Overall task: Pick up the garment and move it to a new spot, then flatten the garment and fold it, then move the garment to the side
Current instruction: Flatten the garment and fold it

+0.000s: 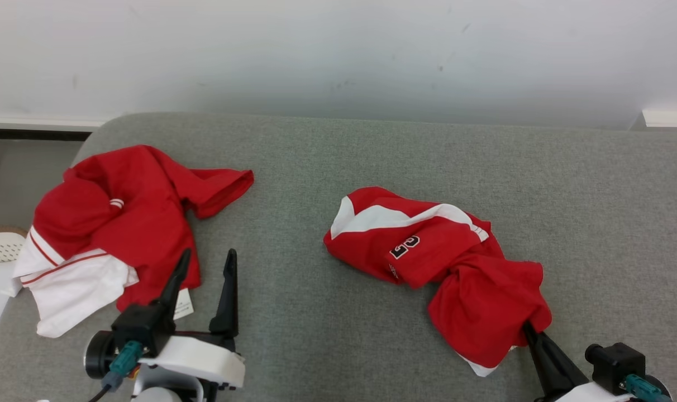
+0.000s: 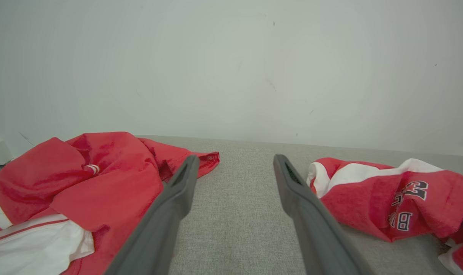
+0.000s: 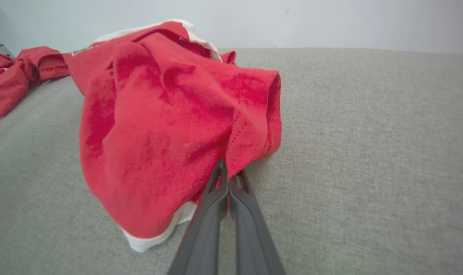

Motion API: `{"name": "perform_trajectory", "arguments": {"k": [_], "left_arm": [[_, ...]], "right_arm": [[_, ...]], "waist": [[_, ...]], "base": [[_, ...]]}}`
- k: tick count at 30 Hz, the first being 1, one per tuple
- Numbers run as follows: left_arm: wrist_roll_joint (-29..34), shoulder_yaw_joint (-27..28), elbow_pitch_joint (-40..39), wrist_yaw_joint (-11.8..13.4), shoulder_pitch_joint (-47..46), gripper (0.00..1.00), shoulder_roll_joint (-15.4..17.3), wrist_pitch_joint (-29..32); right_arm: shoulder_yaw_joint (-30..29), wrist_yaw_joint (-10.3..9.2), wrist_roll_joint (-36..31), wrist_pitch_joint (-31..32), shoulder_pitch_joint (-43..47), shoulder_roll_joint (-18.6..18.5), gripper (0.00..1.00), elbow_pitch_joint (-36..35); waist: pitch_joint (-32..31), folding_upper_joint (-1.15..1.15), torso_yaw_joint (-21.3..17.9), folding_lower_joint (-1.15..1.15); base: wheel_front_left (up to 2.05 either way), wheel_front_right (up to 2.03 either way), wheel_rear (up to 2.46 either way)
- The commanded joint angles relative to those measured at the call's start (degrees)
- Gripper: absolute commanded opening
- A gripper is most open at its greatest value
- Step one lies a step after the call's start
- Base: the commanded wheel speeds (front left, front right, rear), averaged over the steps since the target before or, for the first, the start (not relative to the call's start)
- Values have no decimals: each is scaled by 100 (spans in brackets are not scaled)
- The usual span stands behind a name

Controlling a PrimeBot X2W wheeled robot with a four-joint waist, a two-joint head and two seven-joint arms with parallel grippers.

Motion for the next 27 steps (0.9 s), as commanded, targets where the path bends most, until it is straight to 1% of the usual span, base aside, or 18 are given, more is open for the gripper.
{"name": "perform_trajectory", "arguments": {"k": [1, 5, 8, 11, 15, 19, 23, 27], "left_arm": [[42, 23, 1, -5, -42, 100, -7, -2], [72, 97, -22, -15, 18, 100, -8, -2], [91, 150, -48, -10, 56, 100, -1, -2], [118, 184, -69, -26, 18, 100, -15, -2], [153, 178, -87, -51, -97, 100, -75, -2], [207, 147, -73, -97, -186, 100, -144, -2], [231, 136, -59, -138, -287, 100, -220, -2], [275, 140, -34, -187, -357, 100, -279, -2]], "right_arm": [[10, -12, 56, -39, -36, -45, 0, -50], [57, -12, -31, -195, 76, -219, 0, -642], [-87, -12, -80, -230, 120, -350, 0, -1251], [-387, -12, -140, -113, 87, -445, 0, -1781], [-1024, -12, -194, 98, -47, -512, 0, -2065], [-1664, -12, -228, 263, -158, -568, 0, -1803], [-2227, -12, -218, 328, -273, -622, 0, -1083], [-2526, -12, -156, 162, -420, -634, 0, -260]], "waist": [[-6, 0, -8, 0], [-6, 0, -92, 0], [23, 0, -199, 0], [78, 0, -283, 0], [182, 0, -326, 0], [329, 0, -271, 0], [492, 0, -161, 0], [630, 0, -68, 0]], "base": [[0, 0, 0], [0, 0, 0], [0, 0, 0], [0, 0, 0], [0, 0, 0], [0, 0, 0], [0, 0, 0], [0, 0, 0]]}}
